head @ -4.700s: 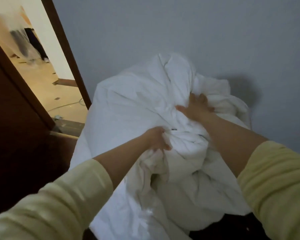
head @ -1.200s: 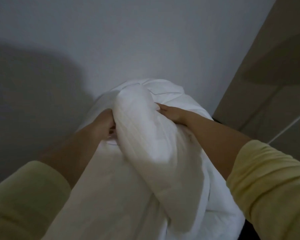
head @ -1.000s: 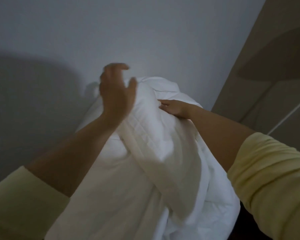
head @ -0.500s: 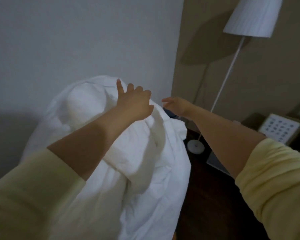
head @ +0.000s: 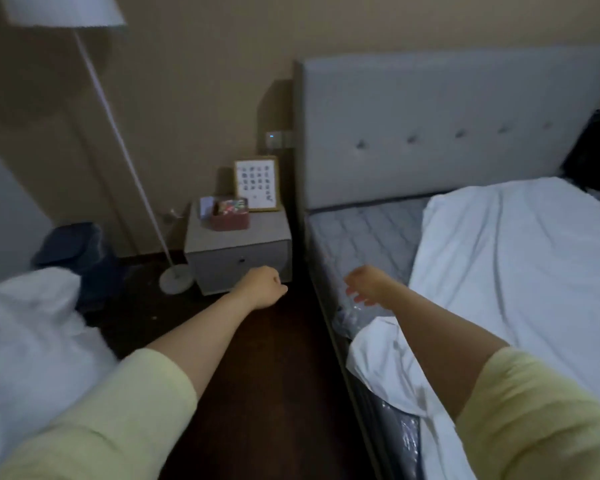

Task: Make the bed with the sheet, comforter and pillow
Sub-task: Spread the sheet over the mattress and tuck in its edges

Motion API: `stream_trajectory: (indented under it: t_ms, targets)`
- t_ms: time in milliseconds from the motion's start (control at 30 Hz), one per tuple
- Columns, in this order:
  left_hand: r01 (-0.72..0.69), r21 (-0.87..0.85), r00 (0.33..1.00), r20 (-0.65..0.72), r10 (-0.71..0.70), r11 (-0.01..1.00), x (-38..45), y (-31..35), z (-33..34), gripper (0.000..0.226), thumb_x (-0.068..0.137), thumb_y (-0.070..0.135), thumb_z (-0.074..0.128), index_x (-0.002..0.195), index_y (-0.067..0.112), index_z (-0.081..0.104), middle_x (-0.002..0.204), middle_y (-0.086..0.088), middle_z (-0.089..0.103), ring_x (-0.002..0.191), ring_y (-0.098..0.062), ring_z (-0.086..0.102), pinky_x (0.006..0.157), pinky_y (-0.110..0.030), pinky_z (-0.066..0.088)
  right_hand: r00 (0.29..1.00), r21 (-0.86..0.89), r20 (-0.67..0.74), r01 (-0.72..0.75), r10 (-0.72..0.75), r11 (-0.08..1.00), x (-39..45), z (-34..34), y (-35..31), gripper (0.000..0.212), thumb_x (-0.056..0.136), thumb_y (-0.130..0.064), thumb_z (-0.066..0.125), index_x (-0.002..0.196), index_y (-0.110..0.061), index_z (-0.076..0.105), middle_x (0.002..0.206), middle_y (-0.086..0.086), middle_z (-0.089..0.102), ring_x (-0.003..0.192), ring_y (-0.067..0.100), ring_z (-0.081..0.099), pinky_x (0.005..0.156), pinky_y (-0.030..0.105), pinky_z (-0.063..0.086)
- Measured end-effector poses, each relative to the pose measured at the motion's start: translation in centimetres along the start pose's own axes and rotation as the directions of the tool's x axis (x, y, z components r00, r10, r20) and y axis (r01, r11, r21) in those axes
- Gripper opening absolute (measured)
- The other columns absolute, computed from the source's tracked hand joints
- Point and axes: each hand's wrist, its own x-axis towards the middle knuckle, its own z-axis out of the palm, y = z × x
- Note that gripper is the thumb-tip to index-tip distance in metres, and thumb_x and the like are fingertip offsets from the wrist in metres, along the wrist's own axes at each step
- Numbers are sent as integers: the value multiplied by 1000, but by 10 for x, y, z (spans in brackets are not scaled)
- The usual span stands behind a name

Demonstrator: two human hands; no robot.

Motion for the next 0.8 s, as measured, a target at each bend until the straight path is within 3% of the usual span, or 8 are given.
stream_trajectory:
  t_ms: [167, 400, 467, 533, 600, 667, 733, 800]
  targets:
    - [-162, -12, 982, 99, 163, 987, 58, 91, 59, 24, 94, 25, 53, 90, 6, 66, 108, -13, 67, 107, -27, 60, 83, -27, 44, 967, 210, -28, -242, 254, 947, 11, -50, 102, 28, 98, -15, 44, 120, -1, 56, 105, 15, 63, 62, 20, 50, 55, 22, 35]
    - [-262, 43, 930, 278, 240, 964, 155, 147, 120, 14, 91, 22, 54, 94, 13, 65, 118, -14, 66, 115, -26, 58, 94, -27, 44, 873, 369, -106, -410, 476, 834, 50, -77, 185, 34, 98, -19, 42, 124, -1, 54, 99, 8, 58, 83, 24, 53, 57, 23, 37]
    - [-277, 42, 909, 335, 247, 960, 185, 150, 130, 11, 91, 18, 52, 86, 14, 61, 118, -16, 66, 114, -27, 58, 92, -27, 44, 842, 416, -181, -403, 509, 815, 68, -79, 192, 34, 96, -15, 43, 121, 2, 57, 96, 9, 60, 81, 24, 53, 54, 23, 35]
    - [-277, 78, 891, 394, 226, 958, 215, 146, 140, 22, 90, 16, 52, 68, 18, 50, 116, -17, 66, 113, -28, 59, 92, -28, 45, 829, 425, -170, -426, 533, 798, 87, -69, 192, 33, 95, -16, 46, 120, 1, 59, 99, 11, 62, 81, 23, 53, 55, 22, 36]
    - [-266, 108, 883, 427, 197, 958, 245, 146, 149, 25, 90, 14, 52, 66, 18, 47, 118, -18, 64, 114, -29, 58, 93, -30, 45, 830, 428, -147, -438, 539, 791, 107, -53, 197, 33, 94, -19, 51, 121, -3, 59, 107, 12, 64, 85, 21, 52, 62, 23, 40]
    - [-244, 134, 885, 435, 164, 960, 267, 145, 161, 12, 91, 13, 51, 86, 7, 60, 123, -20, 61, 117, -31, 56, 95, -31, 45, 828, 446, -123, -446, 546, 776, 118, -40, 200, 33, 93, -20, 54, 122, -5, 59, 110, 11, 65, 86, 19, 53, 75, 24, 40]
    - [-223, 176, 878, 463, 119, 959, 285, 145, 184, 31, 91, 16, 53, 116, -3, 57, 129, -21, 57, 121, -32, 53, 97, -33, 43, 820, 460, -69, -479, 568, 747, 130, -30, 209, 34, 93, -20, 54, 124, -7, 58, 112, 11, 64, 87, 19, 54, 80, 24, 39]
    - [-202, 172, 854, 512, 88, 964, 297, 146, 206, 39, 90, 18, 56, 124, -1, 50, 130, -19, 54, 121, -31, 52, 96, -32, 43, 811, 466, -35, -504, 584, 727, 143, -22, 223, 36, 93, -19, 53, 128, -9, 56, 115, 10, 62, 88, 18, 53, 83, 26, 41]
